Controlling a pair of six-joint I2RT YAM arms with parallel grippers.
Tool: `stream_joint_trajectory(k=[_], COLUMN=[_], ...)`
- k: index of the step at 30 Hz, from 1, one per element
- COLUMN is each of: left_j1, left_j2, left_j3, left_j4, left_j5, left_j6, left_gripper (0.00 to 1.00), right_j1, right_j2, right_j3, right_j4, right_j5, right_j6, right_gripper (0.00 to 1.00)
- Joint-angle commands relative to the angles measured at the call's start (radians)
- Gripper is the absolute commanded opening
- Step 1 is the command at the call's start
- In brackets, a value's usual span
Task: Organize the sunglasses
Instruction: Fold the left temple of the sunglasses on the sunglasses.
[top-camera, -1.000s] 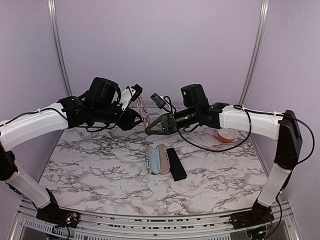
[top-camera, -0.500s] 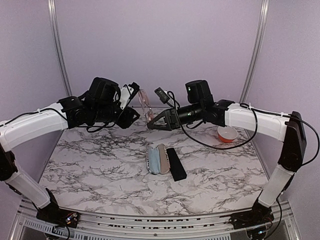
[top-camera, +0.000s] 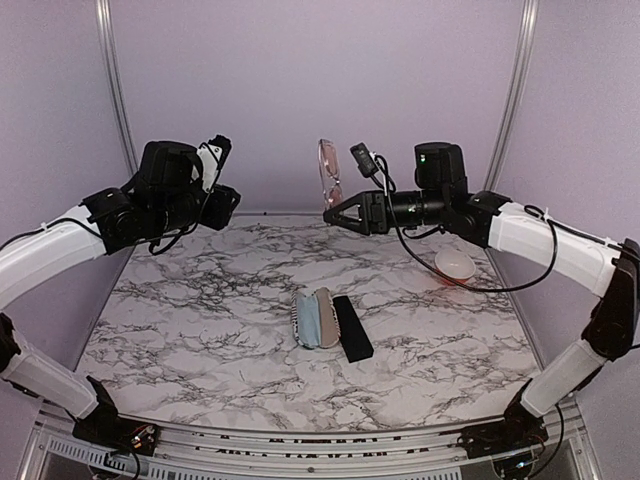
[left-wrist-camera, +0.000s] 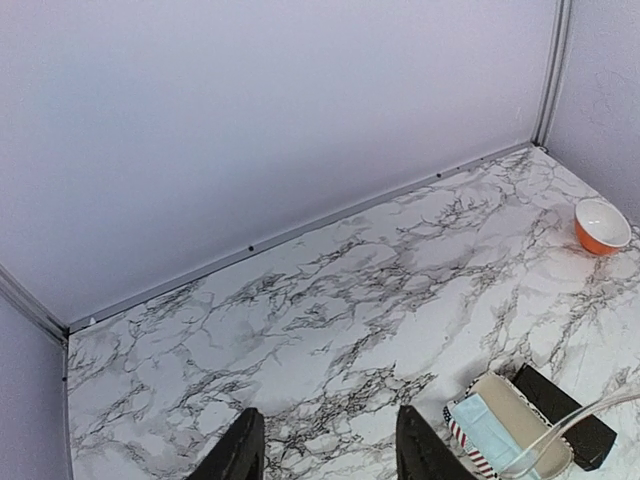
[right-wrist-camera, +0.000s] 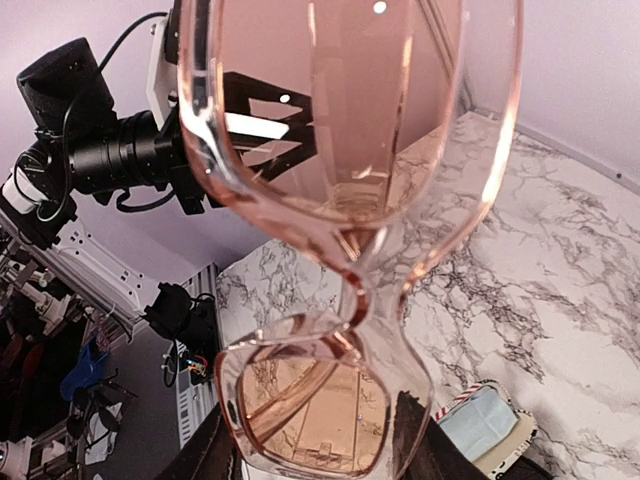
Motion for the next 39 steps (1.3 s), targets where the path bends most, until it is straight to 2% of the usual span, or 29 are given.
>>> stream_joint_trajectory(k=[1, 3, 6, 12, 15, 19, 21, 23, 24, 33, 37, 39], left_j1=[0.027, 0.041, 0.041, 0.041, 0.041, 0.041, 0.041, 0.041, 0.041, 0.041, 0.041, 0.041], left_j2=[-0.037, -0.061, -0.081, -0.084, -0.077, -0.069, -0.063, -0.057, -0.055, -0.055, -0.054, -0.054], left_j3=[-0.035, -0.055, -0.074, -0.094, -0.097, -0.097, -0.097, -0.095, -0.094, -0.094, -0.092, -0.091], left_j4=[0.059, 0.08, 0.111, 0.16, 0.165, 0.173, 0.173, 0.173, 0.173, 0.171, 0.168, 0.168], left_j5=[-0.185, -0.194, -0.124, 0.188, 0.282, 0.371, 0.397, 0.415, 0.418, 0.39, 0.395, 0.399], left_j6=[-0.063, -0.081, -0.09, -0.078, -0.069, -0.062, -0.06, -0.063, -0.064, -0.068, -0.066, -0.064], left_gripper=[0.47, 0.48, 0.49, 0.5, 0.54, 0.75, 0.83, 0.97, 0.99, 0.98, 0.82, 0.8], right_j1=[-0.014, -0.016, -0.015, -0.012, 0.003, 0.034, 0.05, 0.066, 0.072, 0.109, 0.114, 0.115], right_j2=[-0.079, -0.099, -0.129, -0.127, -0.112, -0.083, -0.071, -0.06, -0.053, -0.024, -0.022, -0.029], right_j3=[0.016, 0.016, -0.005, -0.019, -0.009, 0.016, 0.024, 0.028, 0.028, 0.023, 0.001, 0.004], right_j4=[0.057, 0.071, 0.139, 0.262, 0.29, 0.29, 0.294, 0.298, 0.301, 0.339, 0.381, 0.365], right_j5=[0.127, 0.157, 0.178, 0.147, 0.124, 0.118, 0.12, 0.121, 0.119, 0.087, 0.063, 0.074], right_j6=[-0.015, -0.017, 0.008, 0.069, 0.078, 0.069, 0.068, 0.069, 0.072, 0.094, 0.126, 0.114], right_gripper=[0.31, 0.31, 0.31, 0.31, 0.3, 0.3, 0.29, 0.29, 0.29, 0.25, 0.25, 0.25])
